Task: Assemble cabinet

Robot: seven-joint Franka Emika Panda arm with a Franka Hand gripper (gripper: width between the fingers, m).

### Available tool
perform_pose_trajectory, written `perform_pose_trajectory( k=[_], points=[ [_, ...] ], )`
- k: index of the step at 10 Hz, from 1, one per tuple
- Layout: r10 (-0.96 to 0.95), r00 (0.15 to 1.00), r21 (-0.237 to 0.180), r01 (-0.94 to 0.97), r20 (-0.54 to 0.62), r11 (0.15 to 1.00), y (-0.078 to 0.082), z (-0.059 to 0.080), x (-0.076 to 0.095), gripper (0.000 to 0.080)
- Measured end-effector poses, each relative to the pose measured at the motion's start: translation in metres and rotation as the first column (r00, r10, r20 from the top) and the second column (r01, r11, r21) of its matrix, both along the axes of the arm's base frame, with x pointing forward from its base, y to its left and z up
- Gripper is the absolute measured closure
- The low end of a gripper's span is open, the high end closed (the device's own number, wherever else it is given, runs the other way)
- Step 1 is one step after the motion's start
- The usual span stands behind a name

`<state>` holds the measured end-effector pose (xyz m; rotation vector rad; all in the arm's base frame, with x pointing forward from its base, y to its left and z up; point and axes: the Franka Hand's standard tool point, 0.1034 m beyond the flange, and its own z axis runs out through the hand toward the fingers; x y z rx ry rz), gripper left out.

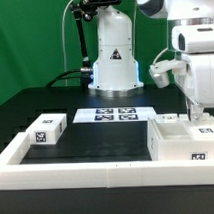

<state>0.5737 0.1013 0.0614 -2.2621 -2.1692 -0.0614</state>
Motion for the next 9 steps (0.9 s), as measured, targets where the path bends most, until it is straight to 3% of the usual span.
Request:
perform_pose_trajectory(
  k=[5, 6, 9],
  points=[
    [0.001, 0.999, -0.015, -0.002, -0.041, 1.0, -0.0001, -0.0017, 0.0038, 0.0729],
    [0.001, 0.999, -0.015, -0.002, -0.042, 1.0, -0.0001, -0.0018, 0.0037, 0.0634],
    [0.001, 0.999, -0.015, -0.002, -0.042, 1.0, -0.0002, -0.0021, 0.0035, 0.0134]
  ],
)
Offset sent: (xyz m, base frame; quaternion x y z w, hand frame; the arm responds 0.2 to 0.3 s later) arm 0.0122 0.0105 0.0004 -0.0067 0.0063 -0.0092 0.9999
